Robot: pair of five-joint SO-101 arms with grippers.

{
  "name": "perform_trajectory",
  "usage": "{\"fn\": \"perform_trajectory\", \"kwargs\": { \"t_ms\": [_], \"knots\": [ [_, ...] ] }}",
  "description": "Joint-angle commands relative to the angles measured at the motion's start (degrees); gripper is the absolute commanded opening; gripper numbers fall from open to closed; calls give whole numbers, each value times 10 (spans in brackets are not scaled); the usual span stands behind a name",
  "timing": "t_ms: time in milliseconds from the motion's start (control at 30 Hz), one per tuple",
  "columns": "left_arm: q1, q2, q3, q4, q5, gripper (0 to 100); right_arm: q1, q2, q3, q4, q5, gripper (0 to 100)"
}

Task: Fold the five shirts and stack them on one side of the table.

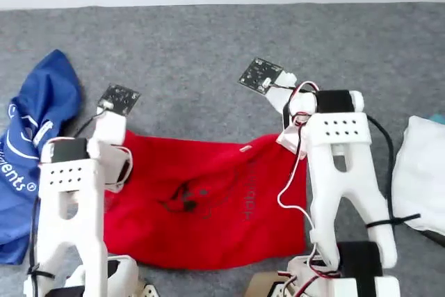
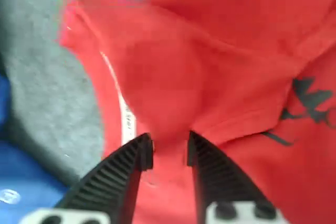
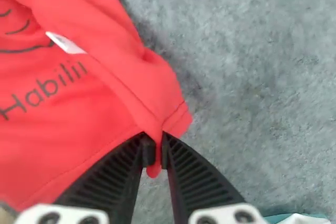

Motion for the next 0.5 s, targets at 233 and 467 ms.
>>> {"fn": "perform_trajectory", "kwargs": {
  "t_ms": [233, 467],
  "knots": [
    [-10, 2, -99, 49, -118, 181, -1, 7, -4, -63, -4, 11],
    [-51, 4, -69, 73, -388, 179, 30, 30, -5, -61, -38, 11]
  ]
}}
